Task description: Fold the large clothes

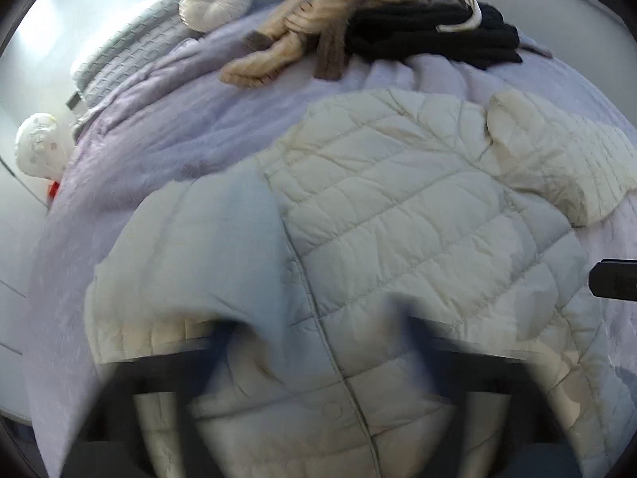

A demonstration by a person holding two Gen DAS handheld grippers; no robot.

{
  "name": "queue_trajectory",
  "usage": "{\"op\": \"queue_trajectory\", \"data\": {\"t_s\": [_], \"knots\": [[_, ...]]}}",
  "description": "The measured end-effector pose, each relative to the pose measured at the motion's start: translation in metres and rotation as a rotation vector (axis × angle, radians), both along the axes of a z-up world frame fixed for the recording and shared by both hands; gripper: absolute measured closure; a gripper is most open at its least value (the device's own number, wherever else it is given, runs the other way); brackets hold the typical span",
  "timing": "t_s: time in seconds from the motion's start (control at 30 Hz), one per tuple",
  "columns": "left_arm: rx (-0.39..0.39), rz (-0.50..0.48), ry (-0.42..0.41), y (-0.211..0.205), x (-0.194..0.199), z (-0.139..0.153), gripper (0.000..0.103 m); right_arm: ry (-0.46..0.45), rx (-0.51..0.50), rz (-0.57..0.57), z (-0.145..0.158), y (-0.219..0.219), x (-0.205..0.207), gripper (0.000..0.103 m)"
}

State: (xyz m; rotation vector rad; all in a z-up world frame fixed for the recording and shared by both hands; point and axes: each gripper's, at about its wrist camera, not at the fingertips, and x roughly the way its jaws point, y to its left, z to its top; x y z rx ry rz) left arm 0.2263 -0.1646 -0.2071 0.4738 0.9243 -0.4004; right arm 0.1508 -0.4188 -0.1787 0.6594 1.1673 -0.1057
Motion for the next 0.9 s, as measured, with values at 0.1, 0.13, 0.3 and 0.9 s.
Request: {"op": "queue_trajectory", "data": {"t_s": [0.1, 0.13, 0.3, 0.9], "knots": [[-0.025, -0.036, 0.022, 0.004, -0.008, 0.009, 0.001, -0.003, 0.001, -0.013, 0.001, -0.003, 0.0, 0.084], [-0.032, -0.041, 0.035, 0.006, -0.012, 0.011, 0.001, -0.005, -0.001, -0.013, 0.001, -0.003, 0.0, 0.084], [-0.154, 0.006, 0.004, 0.061, -0.031, 0.037, 0.001, -0.009, -0.031, 0.024, 0.006, 0.014, 0.011, 0.082], [-0.012, 0.614, 0.056, 0.251, 0.066, -0.036, 0.001, -0.237, -0.995, 0.828, -0.002, 0.29, 0.119, 0.024]]}}
